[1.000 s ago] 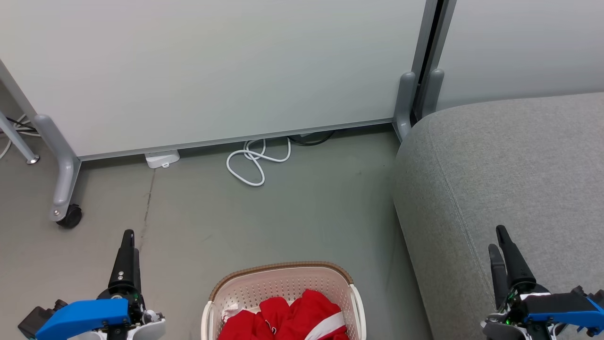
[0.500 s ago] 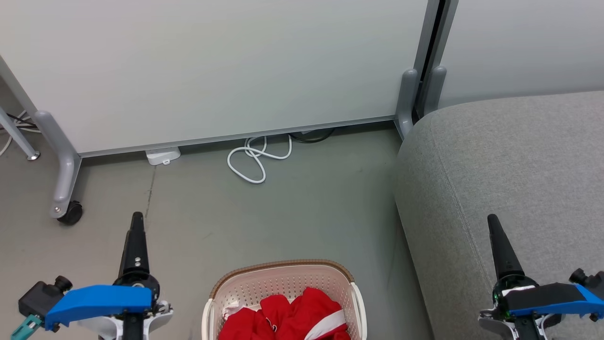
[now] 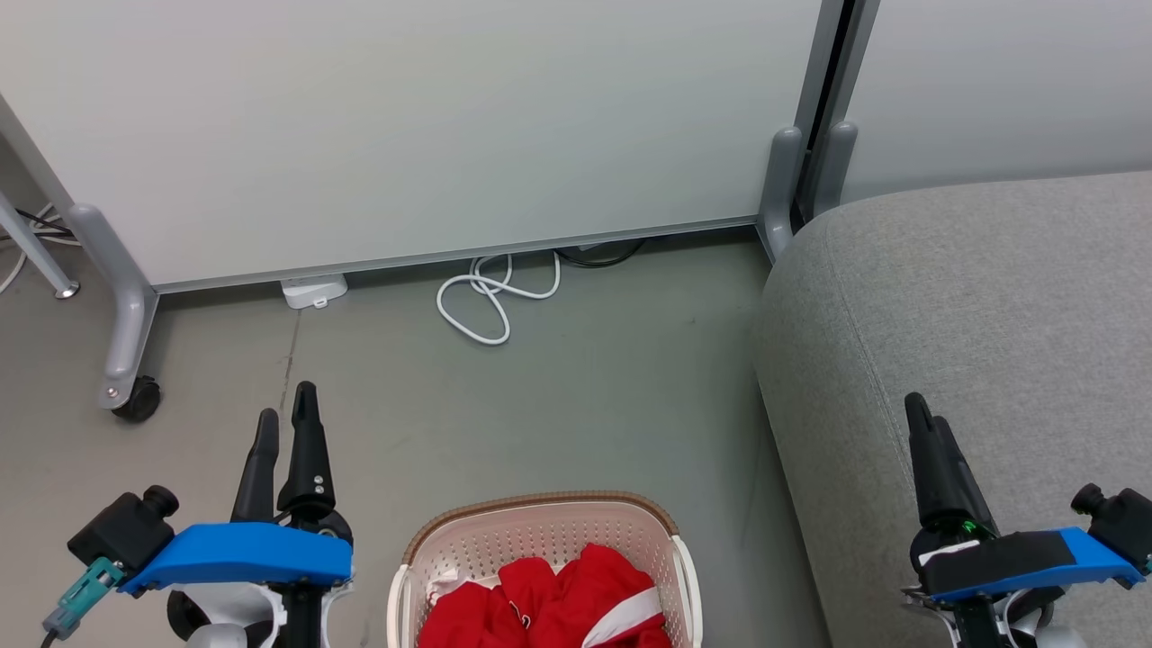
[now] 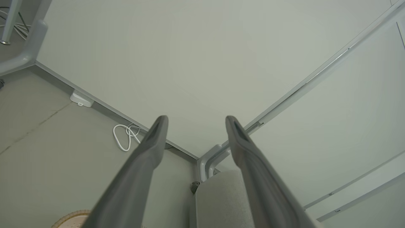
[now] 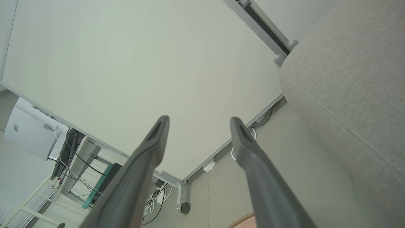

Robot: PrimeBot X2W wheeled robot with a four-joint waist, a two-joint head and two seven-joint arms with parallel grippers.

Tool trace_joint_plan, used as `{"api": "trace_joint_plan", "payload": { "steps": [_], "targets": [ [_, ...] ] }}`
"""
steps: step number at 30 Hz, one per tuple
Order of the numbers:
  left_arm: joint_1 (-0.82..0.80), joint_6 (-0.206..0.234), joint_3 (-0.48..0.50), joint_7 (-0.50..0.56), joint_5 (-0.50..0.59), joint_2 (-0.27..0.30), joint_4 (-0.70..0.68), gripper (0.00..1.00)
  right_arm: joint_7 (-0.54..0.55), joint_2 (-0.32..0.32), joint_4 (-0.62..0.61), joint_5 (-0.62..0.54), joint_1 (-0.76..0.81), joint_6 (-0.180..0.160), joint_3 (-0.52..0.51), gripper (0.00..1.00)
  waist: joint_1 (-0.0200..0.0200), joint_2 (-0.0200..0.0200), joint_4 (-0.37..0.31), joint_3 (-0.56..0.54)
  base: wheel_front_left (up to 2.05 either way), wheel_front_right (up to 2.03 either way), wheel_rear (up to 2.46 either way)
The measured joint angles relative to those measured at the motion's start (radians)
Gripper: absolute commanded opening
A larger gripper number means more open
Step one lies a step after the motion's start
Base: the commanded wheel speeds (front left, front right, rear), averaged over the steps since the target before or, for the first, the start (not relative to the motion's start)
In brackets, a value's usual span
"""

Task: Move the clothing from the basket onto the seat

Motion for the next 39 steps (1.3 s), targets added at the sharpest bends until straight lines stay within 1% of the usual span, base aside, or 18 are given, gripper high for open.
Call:
{"api": "trace_joint_plan", "payload": {
  "steps": [8,15,22,39],
  "targets": [
    [-0.004,0.019,-0.034,-0.026,0.152,0.012,-0.003,1.0,-0.027,0.0,-0.012,-0.136,0.0,0.0,0.012,1.0,0.0,0.0,0.005,0.002,0.0,0.0,0.0],
    [-0.009,0.05,-0.082,-0.046,0.265,0.035,-0.005,1.0,-0.048,-0.001,-0.018,-0.243,0.0,0.0,0.018,1.0,0.0,0.0,0.009,0.003,0.0,0.0,0.0],
    [-0.018,0.076,-0.12,-0.067,0.342,0.054,-0.007,1.0,-0.065,-0.002,-0.018,-0.345,-0.006,0.0,0.024,1.0,0.0,0.0,0.012,0.006,0.0,0.0,0.0],
    [-0.024,0.134,-0.186,-0.113,0.512,0.085,-0.019,1.0,-0.114,-0.003,-0.016,-0.54,-0.009,0.0,0.042,1.0,0.0,0.0,0.016,0.006,0.0,0.0,0.0]
  ]
}}
